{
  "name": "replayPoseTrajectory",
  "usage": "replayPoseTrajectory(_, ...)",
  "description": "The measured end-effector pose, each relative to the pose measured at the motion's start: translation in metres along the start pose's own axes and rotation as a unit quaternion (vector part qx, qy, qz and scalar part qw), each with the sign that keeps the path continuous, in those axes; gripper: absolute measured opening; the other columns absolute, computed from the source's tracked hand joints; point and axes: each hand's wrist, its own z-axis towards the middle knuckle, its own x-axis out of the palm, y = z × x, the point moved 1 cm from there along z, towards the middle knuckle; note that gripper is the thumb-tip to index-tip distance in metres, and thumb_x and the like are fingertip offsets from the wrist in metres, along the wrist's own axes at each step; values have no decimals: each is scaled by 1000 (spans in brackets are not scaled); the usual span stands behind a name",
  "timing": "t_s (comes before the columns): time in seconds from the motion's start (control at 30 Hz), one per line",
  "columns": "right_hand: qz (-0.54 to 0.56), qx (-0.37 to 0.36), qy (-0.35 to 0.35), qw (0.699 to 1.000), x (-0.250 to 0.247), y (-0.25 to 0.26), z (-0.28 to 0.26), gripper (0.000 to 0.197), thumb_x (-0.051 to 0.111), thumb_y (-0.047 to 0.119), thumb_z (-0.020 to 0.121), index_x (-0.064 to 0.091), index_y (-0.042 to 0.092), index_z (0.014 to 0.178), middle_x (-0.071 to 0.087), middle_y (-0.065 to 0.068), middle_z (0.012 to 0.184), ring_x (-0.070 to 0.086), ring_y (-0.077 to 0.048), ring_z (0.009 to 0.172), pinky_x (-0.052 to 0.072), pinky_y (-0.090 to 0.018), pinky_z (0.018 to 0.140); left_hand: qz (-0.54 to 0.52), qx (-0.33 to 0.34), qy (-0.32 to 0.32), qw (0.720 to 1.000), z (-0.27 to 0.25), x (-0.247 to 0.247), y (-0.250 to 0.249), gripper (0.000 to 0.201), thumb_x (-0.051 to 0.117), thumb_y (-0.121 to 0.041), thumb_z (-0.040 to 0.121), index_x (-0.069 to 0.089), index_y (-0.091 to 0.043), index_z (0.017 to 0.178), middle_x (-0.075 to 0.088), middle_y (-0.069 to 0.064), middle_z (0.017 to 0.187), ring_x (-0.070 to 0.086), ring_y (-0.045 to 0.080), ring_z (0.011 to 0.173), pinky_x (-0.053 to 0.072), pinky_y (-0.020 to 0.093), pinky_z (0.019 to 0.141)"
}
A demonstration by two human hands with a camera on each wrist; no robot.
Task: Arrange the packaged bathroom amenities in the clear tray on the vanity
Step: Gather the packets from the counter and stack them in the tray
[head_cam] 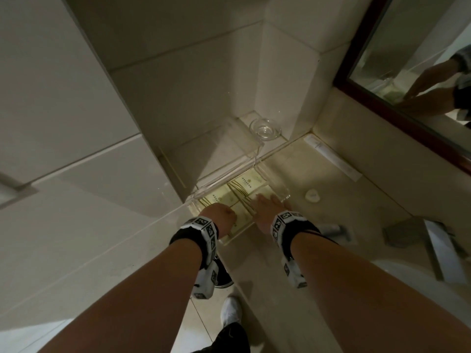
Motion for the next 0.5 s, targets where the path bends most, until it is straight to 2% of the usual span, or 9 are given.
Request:
replayPoseTrajectory(0.07,53,-1,-27,998,-10,-6,-4,53,32,33,99,25,29,152,7,9,165,5,-27,152,13,-51,121,-30,-2,-2,1000,-2,-6,-5,41,44,-35,101,67,-8,121,63,8,124,60,28,116,45,32,95)
replayPoseTrajectory(0.13,158,6,-65,985,-28,-18,-14,50,39,26,100,35,22,150,19,1,163,17,-29,149,24,-46,119,-96,0,-16,995,-1,-17,-19,42,49,-39,98,67,-10,122,64,5,119,61,28,115,46,30,97)
replayPoseTrajectory(0.2,326,38,-101,939,-52,-32,-30,46,43,23,101,44,18,146,34,-3,157,33,-29,144,31,-40,116,-181,18,-6,983,2,-26,-44,38,54,-37,95,67,-10,118,67,9,119,64,29,109,51,32,94)
replayPoseTrajectory(0.23,377,59,-118,917,-65,-40,-41,44,43,25,101,48,18,143,43,-4,151,42,-29,138,36,-37,112,-224,31,0,974,2,-30,-60,30,55,-33,96,67,-10,111,68,10,113,66,29,100,52,31,85)
replayPoseTrajectory(0.3,426,97,-164,884,-96,-64,-70,39,42,25,101,54,14,136,53,-7,142,52,-27,125,41,-33,102,-366,36,31,929,-7,-39,-106,16,58,-25,96,64,-10,92,65,8,92,61,25,77,53,34,72)
replayPoseTrajectory(0.37,481,98,-199,848,-122,-95,-100,39,42,15,103,49,6,140,47,-10,147,47,-27,131,38,-33,106,-434,64,50,897,-18,-43,-152,17,61,-27,94,64,-11,88,63,6,86,58,22,67,52,32,64)
replayPoseTrajectory(0.4,520,97,-216,821,-132,-114,-118,41,41,11,103,44,5,143,43,-12,150,42,-30,136,37,-36,110,-441,89,67,890,-23,-41,-179,18,61,-29,93,64,-11,89,62,6,84,56,21,62,51,30,59)
replayPoseTrajectory(0.43,574,100,-231,779,-140,-133,-136,42,41,10,103,42,5,145,41,-14,152,40,-32,138,36,-41,112,-445,110,86,885,-28,-38,-206,18,61,-29,93,63,-11,88,60,6,83,53,20,57,48,28,54)
replayPoseTrajectory(0.5,672,127,-277,675,-150,-166,-175,39,41,12,103,47,9,141,47,-15,147,44,-33,136,37,-45,111,-450,145,135,870,-40,-23,-259,18,60,-28,94,62,-12,88,58,5,85,54,21,62,50,31,57)
